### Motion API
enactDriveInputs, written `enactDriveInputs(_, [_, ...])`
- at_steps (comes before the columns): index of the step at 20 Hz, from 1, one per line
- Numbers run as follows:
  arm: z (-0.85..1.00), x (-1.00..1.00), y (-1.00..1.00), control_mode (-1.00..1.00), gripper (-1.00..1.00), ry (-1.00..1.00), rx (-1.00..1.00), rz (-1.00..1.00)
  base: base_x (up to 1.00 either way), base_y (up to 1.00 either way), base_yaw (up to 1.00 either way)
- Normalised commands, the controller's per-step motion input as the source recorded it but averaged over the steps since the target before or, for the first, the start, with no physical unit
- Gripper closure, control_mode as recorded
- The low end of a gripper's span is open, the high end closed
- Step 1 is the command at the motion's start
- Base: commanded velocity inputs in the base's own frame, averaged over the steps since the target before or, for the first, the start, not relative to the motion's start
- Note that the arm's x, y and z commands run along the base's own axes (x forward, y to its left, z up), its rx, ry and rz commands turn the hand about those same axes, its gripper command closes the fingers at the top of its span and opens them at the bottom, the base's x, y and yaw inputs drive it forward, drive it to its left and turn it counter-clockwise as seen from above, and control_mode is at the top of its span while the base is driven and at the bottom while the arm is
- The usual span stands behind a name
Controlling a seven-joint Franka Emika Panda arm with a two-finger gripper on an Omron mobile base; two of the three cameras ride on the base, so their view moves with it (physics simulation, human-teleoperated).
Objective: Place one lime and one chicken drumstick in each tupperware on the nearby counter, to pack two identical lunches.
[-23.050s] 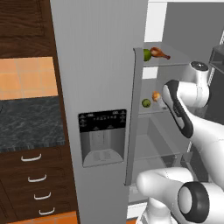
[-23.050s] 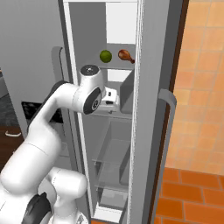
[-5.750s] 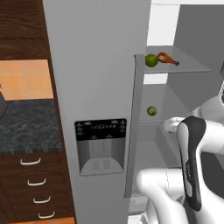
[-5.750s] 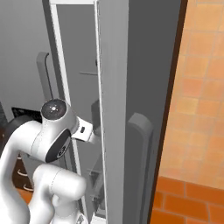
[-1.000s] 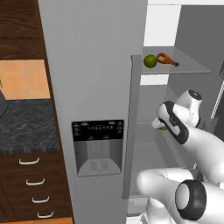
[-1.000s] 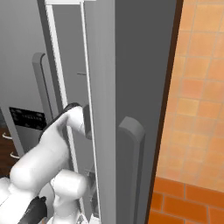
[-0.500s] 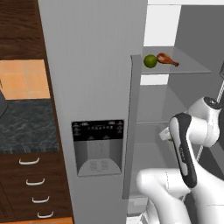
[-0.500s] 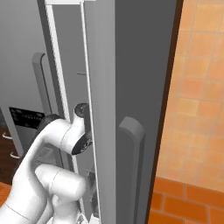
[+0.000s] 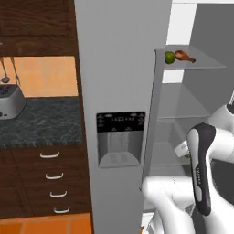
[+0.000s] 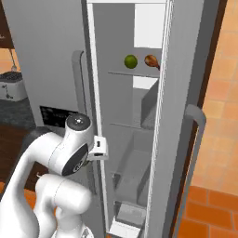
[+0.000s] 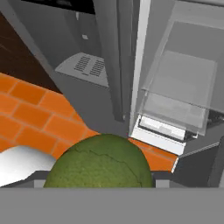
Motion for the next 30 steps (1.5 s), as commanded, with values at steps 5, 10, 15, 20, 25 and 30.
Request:
enactDriveInputs(5, [0.0, 0.0, 0.0, 1.0, 1.0, 0.0, 0.0, 0.0, 0.17, 1.0, 0.06])
enactDriveInputs(10, [0.0, 0.0, 0.0, 1.0, 1.0, 0.0, 0.0, 0.0, 0.63, 1.0, 0.05])
enactDriveInputs(15, [0.0, 0.0, 0.0, 1.0, 1.0, 0.0, 0.0, 0.0, 0.56, 1.0, 0.04])
enactDriveInputs(20, [0.0, 0.0, 0.0, 1.0, 1.0, 0.0, 0.0, 0.0, 0.48, 1.0, 0.02])
enactDriveInputs(25, [0.0, 0.0, 0.0, 1.0, 1.0, 0.0, 0.0, 0.0, 0.6, 1.0, 0.0])
enactDriveInputs(30, [0.0, 0.0, 0.0, 1.0, 1.0, 0.0, 0.0, 0.0, 0.76, 1.0, 0.0])
